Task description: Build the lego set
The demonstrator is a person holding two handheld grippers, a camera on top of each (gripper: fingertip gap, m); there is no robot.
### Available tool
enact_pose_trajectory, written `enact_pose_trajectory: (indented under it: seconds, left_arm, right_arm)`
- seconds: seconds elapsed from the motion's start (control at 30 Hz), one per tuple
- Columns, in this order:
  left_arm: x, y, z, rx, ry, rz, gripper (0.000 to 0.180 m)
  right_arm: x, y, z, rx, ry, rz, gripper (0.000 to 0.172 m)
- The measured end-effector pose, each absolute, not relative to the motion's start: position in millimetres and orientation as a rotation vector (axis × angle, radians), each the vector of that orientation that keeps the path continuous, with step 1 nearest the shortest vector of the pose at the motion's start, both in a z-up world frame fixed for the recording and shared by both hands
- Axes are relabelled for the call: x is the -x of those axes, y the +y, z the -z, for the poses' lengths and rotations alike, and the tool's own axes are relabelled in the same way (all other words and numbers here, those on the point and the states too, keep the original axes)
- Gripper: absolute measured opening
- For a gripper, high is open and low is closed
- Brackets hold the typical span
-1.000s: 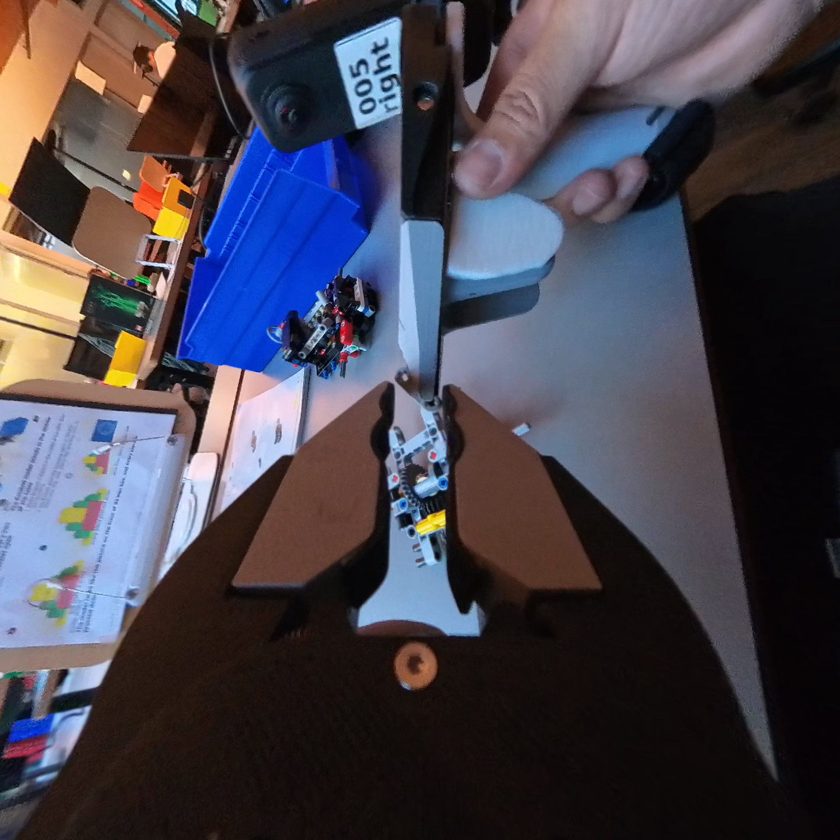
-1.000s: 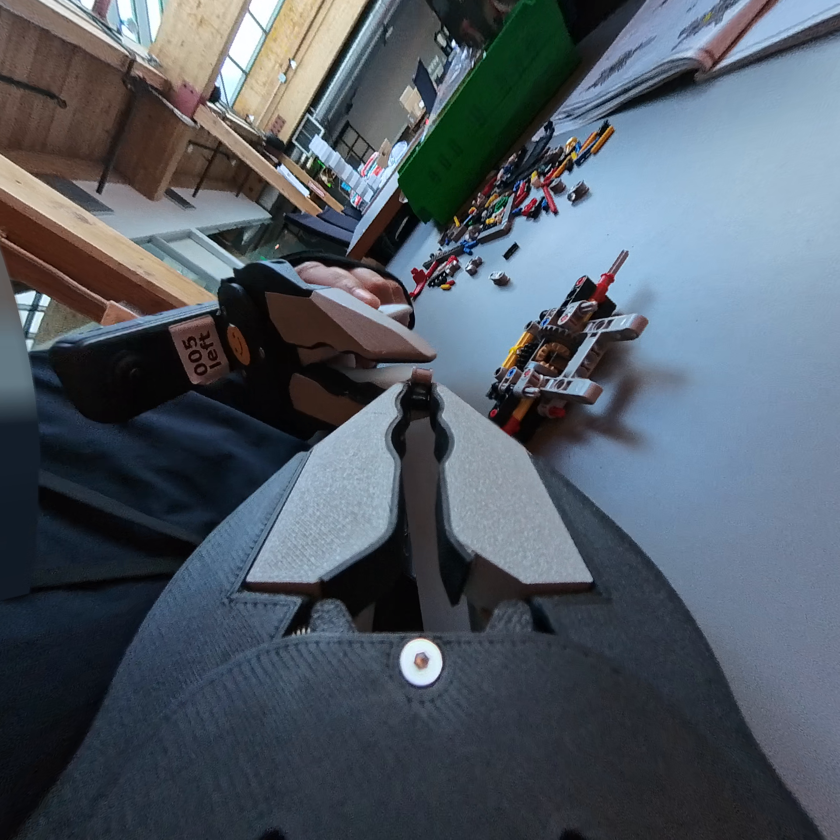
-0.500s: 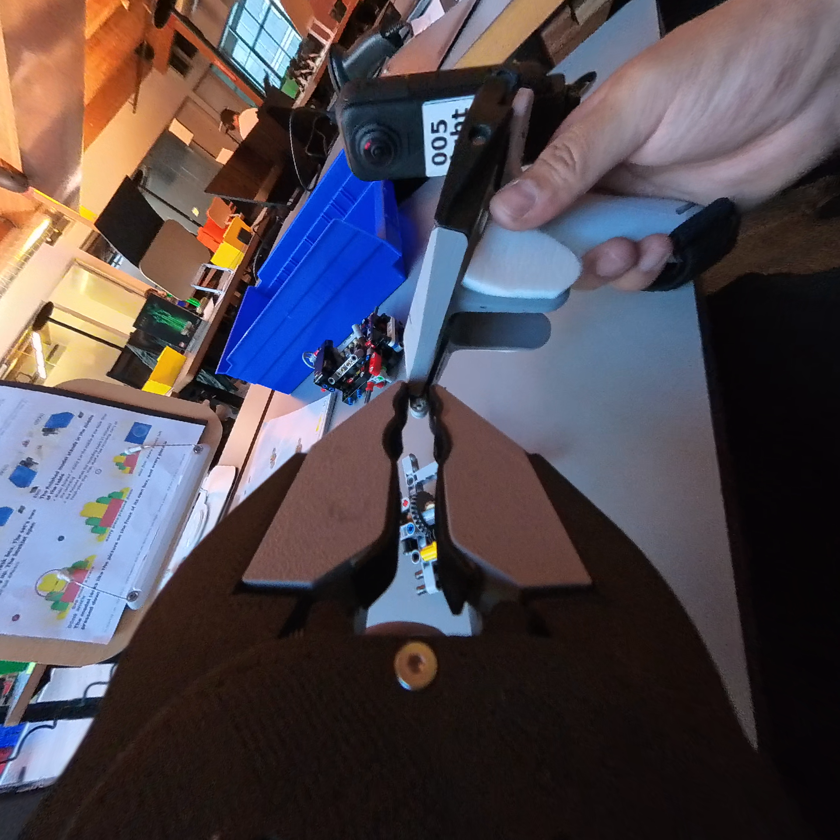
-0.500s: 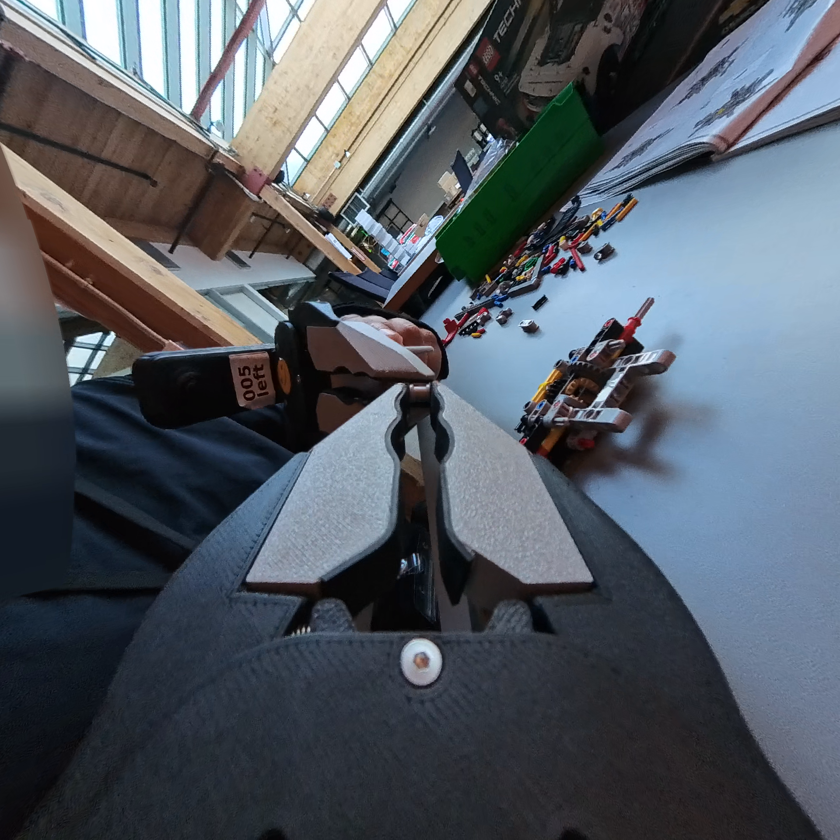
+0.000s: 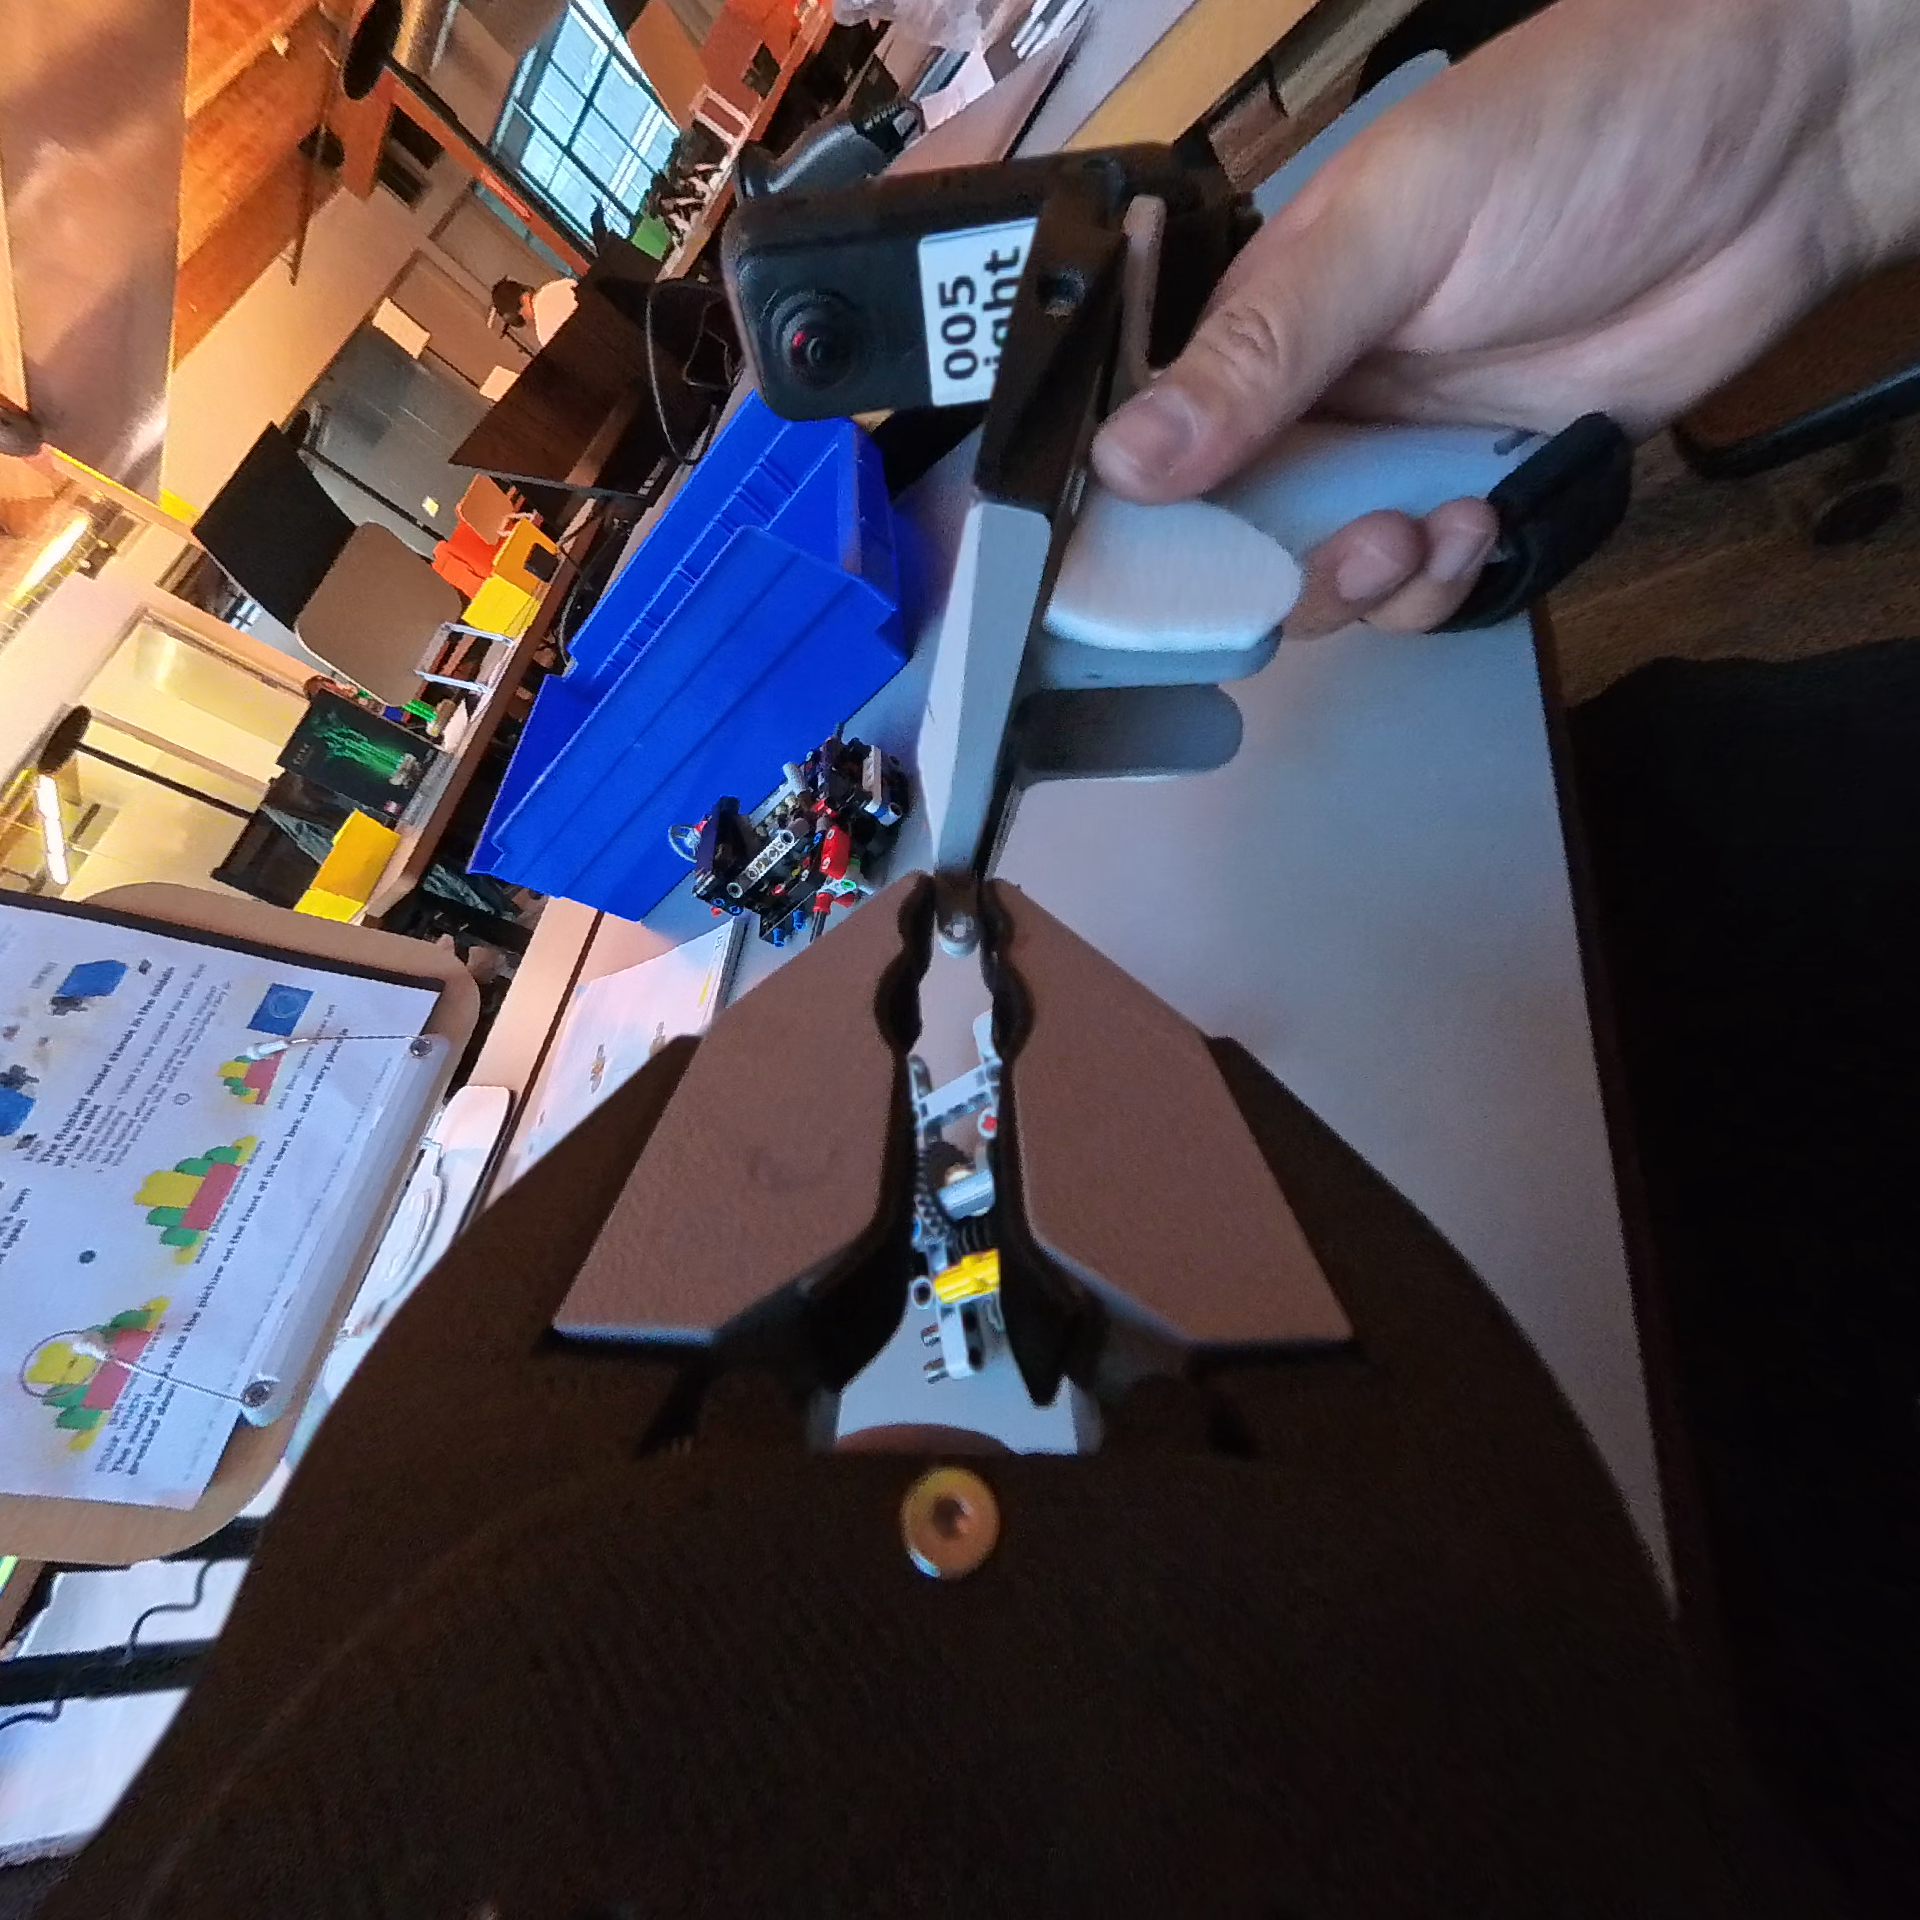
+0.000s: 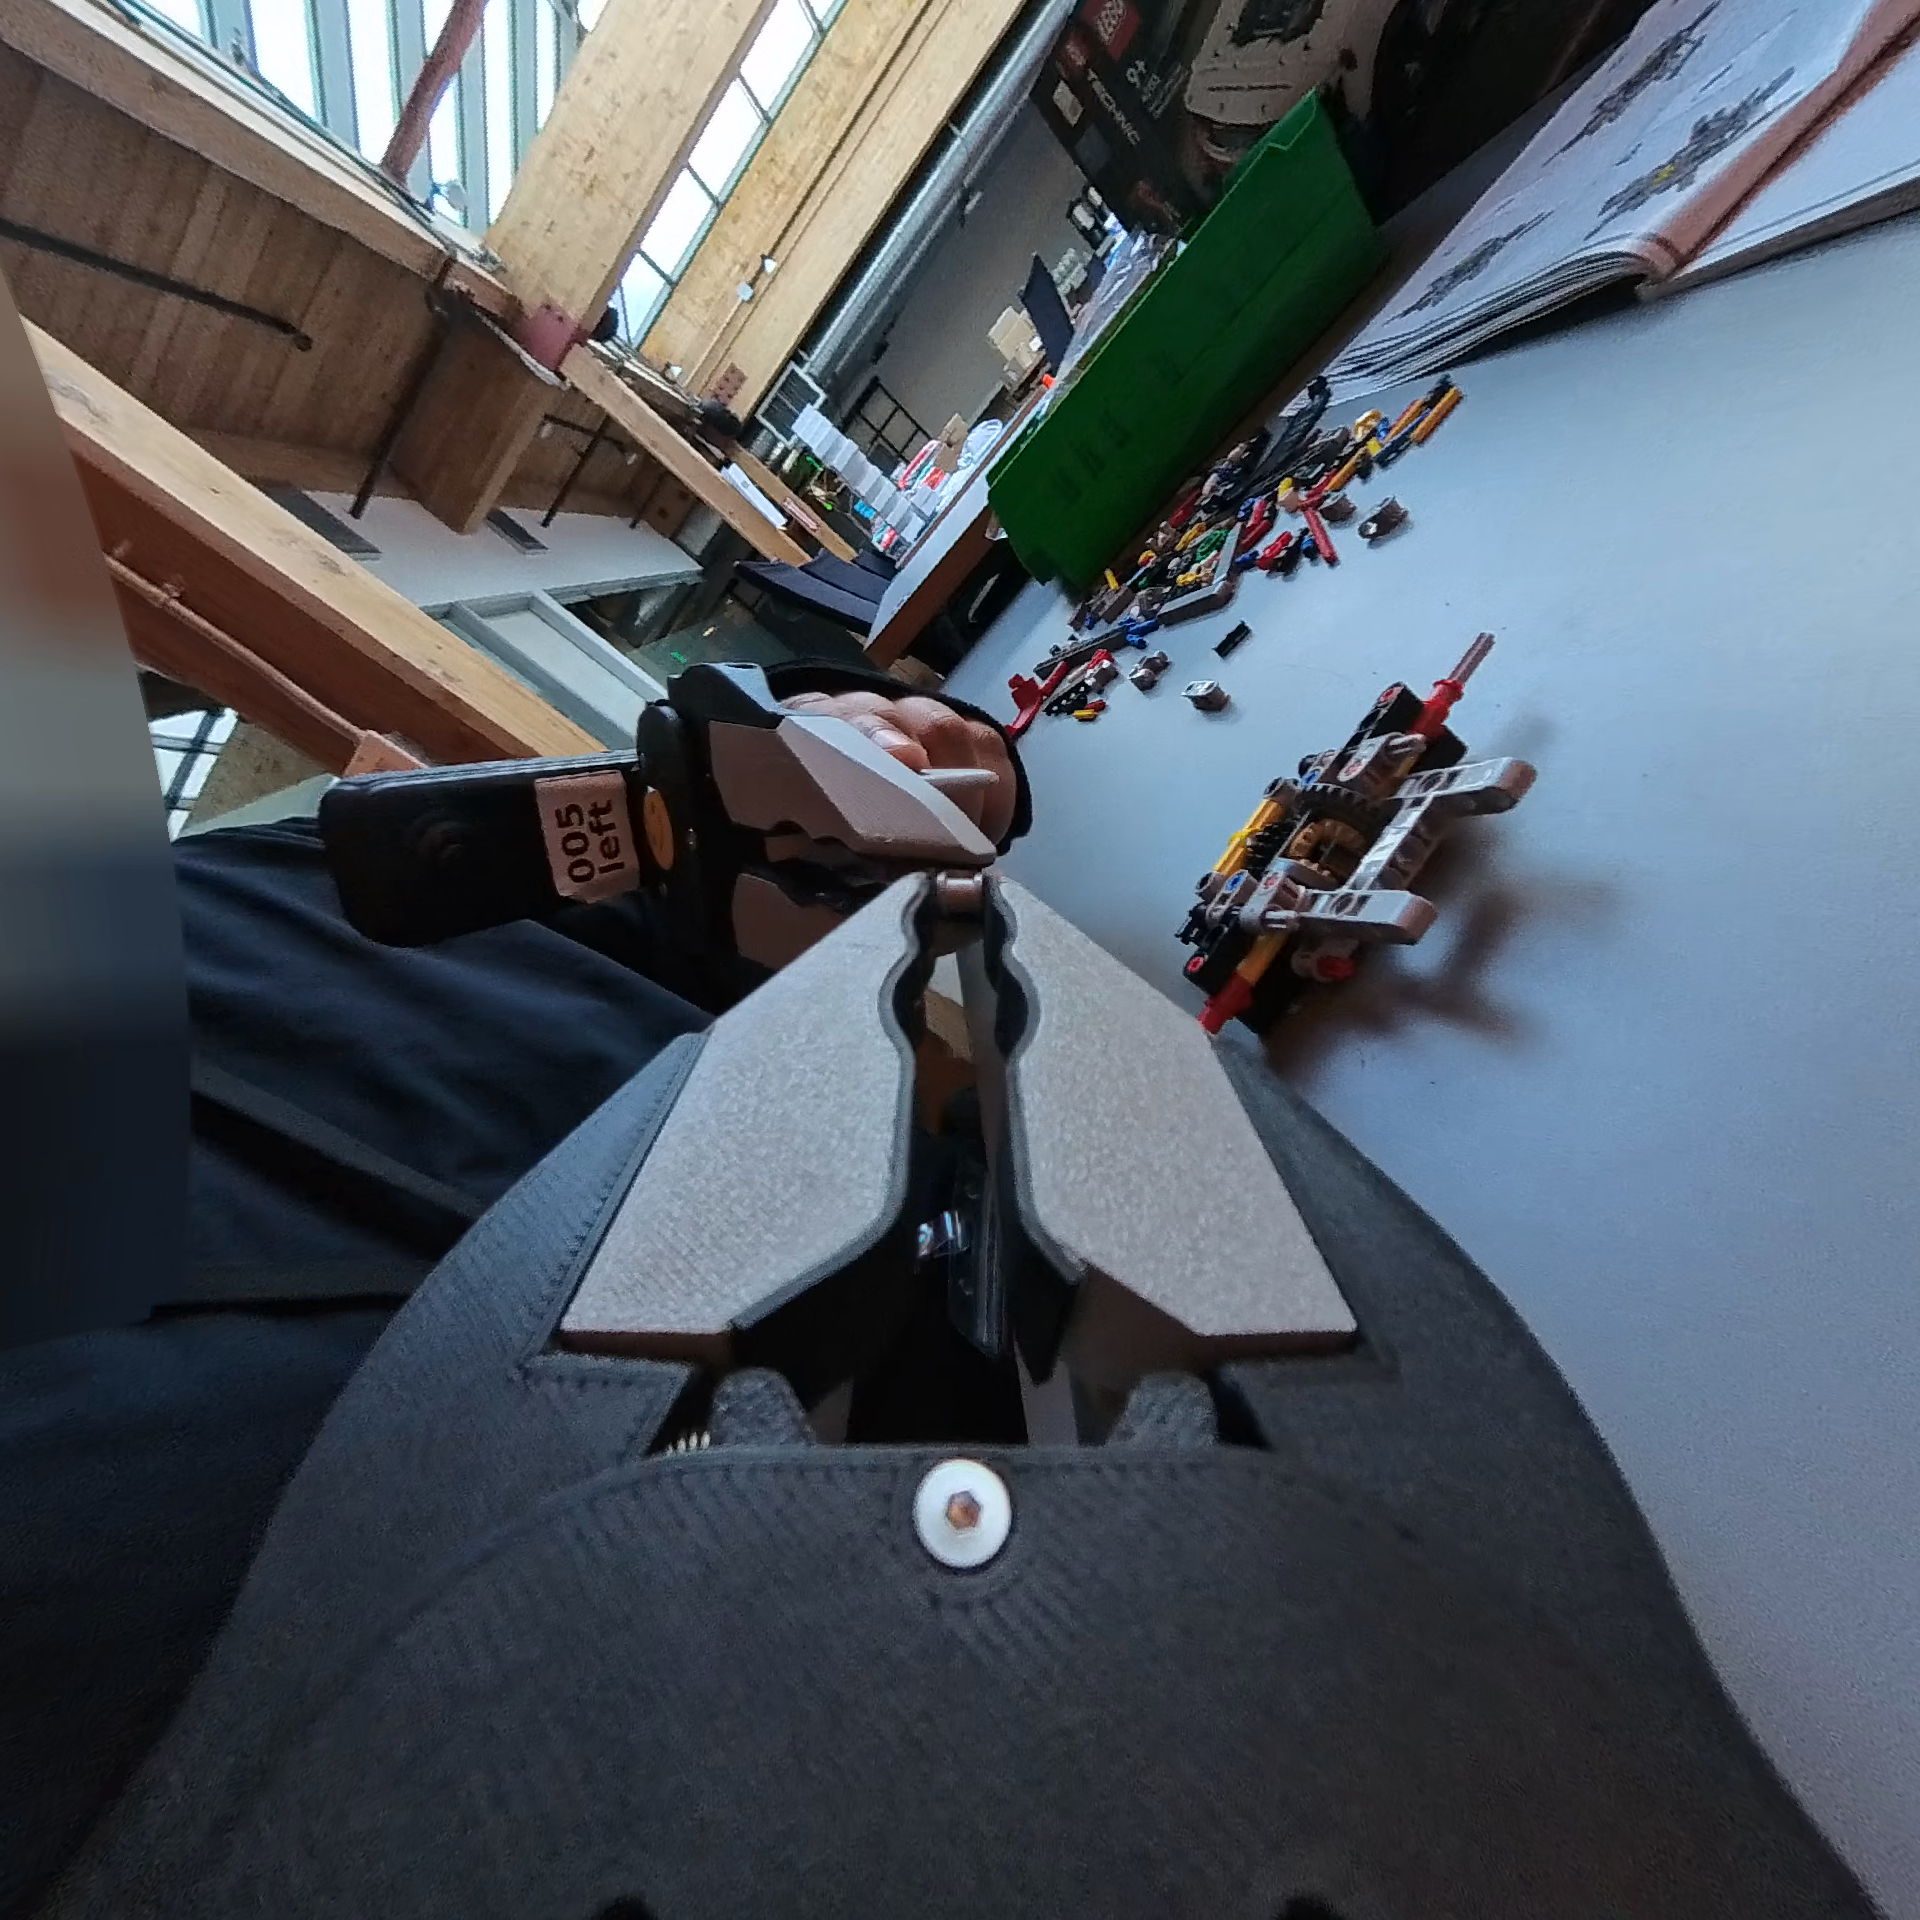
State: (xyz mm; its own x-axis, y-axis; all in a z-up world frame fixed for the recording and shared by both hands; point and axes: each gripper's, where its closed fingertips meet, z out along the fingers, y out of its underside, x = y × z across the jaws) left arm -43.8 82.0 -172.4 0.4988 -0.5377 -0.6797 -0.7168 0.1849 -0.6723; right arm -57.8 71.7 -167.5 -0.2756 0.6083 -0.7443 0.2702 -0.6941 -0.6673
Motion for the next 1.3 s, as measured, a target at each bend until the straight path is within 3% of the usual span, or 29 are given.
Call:
enact_pose_trajectory:
  seconds: [0.17, 0.33, 0.57, 0.87, 1.17, 1.3]
  left_arm:
    - [47.7, 85.1, 182.8, 1.524, 1.152, -0.183, 0.007]
    - [82.2, 82.9, 207.8, 1.796, 1.135, -0.084, 0.028]
    - [118.5, 62.1, 252.3, 2.093, 1.167, -0.046, 0.023]
    - [115.0, 74.8, 252.4, 2.072, 1.144, -0.047, 0.018]
    - [107.7, 73.6, 234.3, 2.007, 1.124, 0.018, 0.018]
    - [90.2, 73.2, 212.7, 1.881, 1.147, 0.02, 0.017]
  right_arm:
    - [58.9, 78.5, 177.6, 1.79, -1.105, -1.935, 0.005]
    - [53.5, 99.4, 203.0, 1.947, -1.126, -1.656, 0.004]
    - [59.3, 106.4, 236.0, 2.101, -1.277, -1.285, 0.005]
    - [66.9, 113.8, 245.3, 2.155, -1.382, -1.01, 0.005]
    - [57.4, 113.7, 246.6, 2.196, -1.365, -1.04, 0.005]
    - [52.6, 104.5, 221.0, 2.147, -1.268, -1.308, 0.005]
